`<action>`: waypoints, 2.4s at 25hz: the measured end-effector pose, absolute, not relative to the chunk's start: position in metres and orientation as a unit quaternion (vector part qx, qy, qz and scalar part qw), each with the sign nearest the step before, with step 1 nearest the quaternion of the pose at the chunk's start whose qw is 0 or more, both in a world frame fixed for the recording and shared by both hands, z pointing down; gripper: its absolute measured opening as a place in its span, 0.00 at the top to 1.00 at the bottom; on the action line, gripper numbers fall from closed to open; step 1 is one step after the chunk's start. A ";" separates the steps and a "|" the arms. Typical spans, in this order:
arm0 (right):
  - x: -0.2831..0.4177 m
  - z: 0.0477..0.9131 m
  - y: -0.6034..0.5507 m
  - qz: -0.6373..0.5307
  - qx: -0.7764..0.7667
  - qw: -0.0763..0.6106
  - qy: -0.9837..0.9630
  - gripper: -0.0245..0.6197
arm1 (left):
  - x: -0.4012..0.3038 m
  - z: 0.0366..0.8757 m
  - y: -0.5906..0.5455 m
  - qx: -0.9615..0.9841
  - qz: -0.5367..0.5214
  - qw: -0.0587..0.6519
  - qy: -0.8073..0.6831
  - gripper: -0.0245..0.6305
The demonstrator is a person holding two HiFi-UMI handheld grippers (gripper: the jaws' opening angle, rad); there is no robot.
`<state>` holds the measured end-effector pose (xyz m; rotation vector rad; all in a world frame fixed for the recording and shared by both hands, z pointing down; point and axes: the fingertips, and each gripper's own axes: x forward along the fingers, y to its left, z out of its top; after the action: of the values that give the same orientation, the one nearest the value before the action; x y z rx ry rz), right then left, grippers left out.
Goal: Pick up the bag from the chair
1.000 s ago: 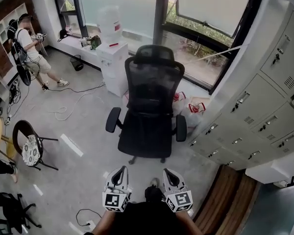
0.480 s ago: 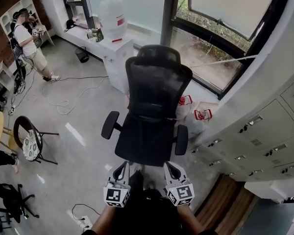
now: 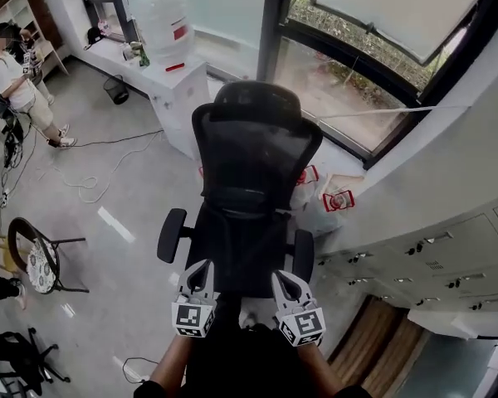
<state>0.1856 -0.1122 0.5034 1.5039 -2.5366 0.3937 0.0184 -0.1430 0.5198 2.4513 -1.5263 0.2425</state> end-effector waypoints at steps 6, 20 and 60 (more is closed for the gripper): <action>0.168 0.512 -0.183 0.146 0.497 0.099 -0.850 0.96 | 0.007 0.555 -0.238 0.848 0.130 0.118 -0.501 0.96; 0.144 0.574 -0.282 0.192 0.491 0.147 -0.837 0.96 | 0.005 0.739 -0.407 0.844 0.250 0.200 -0.431 0.71; 0.181 0.712 -0.337 0.174 0.458 0.308 -0.815 0.96 | -0.009 0.926 -0.408 0.795 0.602 -0.062 -0.036 0.89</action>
<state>0.1806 -0.3367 0.7121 1.2117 -2.1556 0.4610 -0.0092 -0.4080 0.9259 2.6022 -0.1171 1.9687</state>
